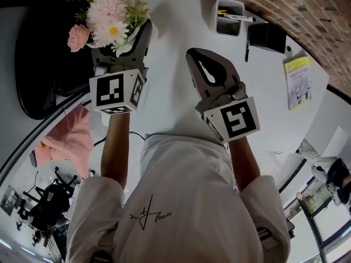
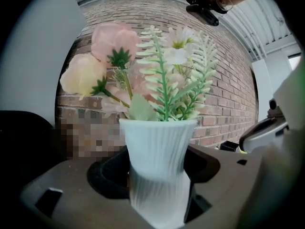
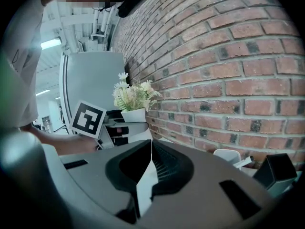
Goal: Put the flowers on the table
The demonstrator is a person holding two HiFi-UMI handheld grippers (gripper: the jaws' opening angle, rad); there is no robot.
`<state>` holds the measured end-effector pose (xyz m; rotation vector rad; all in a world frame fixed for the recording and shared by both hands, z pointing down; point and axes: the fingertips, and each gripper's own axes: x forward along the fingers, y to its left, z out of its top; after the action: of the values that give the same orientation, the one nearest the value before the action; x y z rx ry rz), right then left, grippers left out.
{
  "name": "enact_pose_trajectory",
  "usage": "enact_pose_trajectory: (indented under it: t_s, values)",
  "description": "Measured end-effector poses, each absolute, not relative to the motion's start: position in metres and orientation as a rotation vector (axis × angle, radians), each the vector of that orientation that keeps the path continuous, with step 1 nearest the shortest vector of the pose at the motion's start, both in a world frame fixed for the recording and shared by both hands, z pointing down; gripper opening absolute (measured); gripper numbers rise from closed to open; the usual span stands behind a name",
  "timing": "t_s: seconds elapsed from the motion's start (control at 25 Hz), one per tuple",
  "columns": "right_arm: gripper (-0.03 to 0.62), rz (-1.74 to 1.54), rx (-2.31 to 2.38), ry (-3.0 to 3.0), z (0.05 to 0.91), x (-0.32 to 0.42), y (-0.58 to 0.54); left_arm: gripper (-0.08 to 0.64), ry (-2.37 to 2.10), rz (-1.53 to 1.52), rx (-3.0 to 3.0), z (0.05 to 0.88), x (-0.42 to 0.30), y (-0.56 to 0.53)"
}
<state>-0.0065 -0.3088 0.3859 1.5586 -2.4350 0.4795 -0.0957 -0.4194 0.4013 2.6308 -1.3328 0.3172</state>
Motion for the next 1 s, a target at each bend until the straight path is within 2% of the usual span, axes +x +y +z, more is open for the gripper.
enact_pose_trajectory:
  t_s: [1.0]
  values:
    - [0.026, 0.542, 1.614, -2.439, 0.395, 0.008, -0.317, 0.33, -1.391, 0.297, 2.621, 0.416, -0.079, -0.463]
